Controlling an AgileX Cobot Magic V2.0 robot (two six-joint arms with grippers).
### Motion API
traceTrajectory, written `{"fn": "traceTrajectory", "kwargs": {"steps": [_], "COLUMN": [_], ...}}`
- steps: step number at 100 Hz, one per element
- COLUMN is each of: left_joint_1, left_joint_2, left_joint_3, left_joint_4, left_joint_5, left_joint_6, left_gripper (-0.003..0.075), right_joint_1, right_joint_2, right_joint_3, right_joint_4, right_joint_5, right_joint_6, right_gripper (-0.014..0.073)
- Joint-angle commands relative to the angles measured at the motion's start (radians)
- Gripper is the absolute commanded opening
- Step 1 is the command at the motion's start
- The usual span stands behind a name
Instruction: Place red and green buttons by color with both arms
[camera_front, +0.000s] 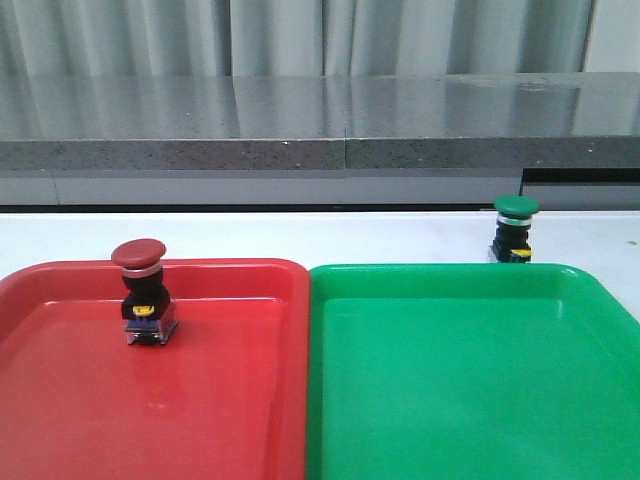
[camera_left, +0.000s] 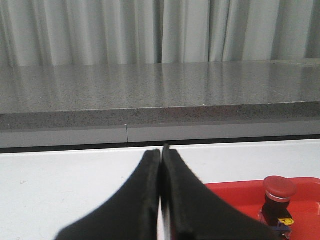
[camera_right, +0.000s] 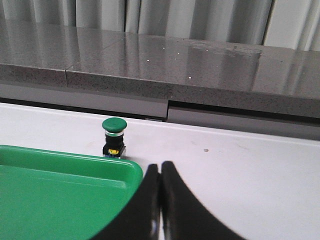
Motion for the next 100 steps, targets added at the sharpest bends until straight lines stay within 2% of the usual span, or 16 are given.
{"fn": "traceTrajectory", "kwargs": {"steps": [1, 31, 69, 83, 100], "left_joint_1": [0.000, 0.000, 0.000, 0.000, 0.000], "left_joint_2": [-0.031, -0.031, -0.031, -0.031, -0.031], "left_joint_3": [0.043, 0.043, 0.043, 0.043, 0.043], "left_joint_4": [-0.002, -0.002, -0.002, -0.002, -0.002], "left_joint_5": [-0.079, -0.079, -0.079, -0.079, -0.079], "left_joint_6": [-0.003, -0.003, -0.003, -0.003, -0.003], "left_gripper": [-0.0019, -0.0019, -0.0019, -0.0019, -0.0020], "right_joint_1": [-0.006, -0.006, -0.006, -0.006, -0.006], "right_joint_2": [-0.022, -0.022, -0.020, 0.017, 0.143], "right_joint_3": [-0.015, -0.015, -0.036, -0.142, -0.364], "right_joint_4": [0.000, 0.000, 0.000, 0.000, 0.001], "right_joint_5": [-0.088, -0.107, -0.277, -0.161, 0.162], "right_joint_6": [0.001, 0.001, 0.010, 0.016, 0.016], "right_gripper": [-0.0101, -0.0101, -0.0101, -0.0101, -0.0101]}}
